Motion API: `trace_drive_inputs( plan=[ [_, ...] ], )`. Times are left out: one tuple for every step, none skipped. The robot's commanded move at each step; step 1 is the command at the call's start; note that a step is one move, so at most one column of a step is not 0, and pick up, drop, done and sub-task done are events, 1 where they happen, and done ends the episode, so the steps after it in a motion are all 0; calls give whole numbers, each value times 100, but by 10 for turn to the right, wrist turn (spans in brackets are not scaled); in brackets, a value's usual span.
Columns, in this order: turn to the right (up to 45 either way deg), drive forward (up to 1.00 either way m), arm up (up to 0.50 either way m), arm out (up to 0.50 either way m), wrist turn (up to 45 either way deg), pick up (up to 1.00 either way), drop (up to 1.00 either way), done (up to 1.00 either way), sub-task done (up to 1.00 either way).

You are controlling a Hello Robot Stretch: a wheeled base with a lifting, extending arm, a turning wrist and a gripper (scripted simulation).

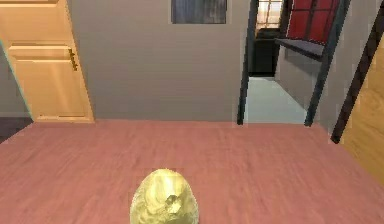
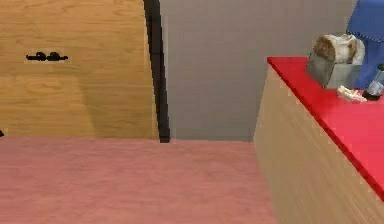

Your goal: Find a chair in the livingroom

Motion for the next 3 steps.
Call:
trace_drive_inputs(
  plan=[
    [450,0,0,0,0,0,0,0,0],
    [0,90,0,0,0,0,0,0,0],
    [-300,0,0,0,0,0,0,0,0]
  ],
)
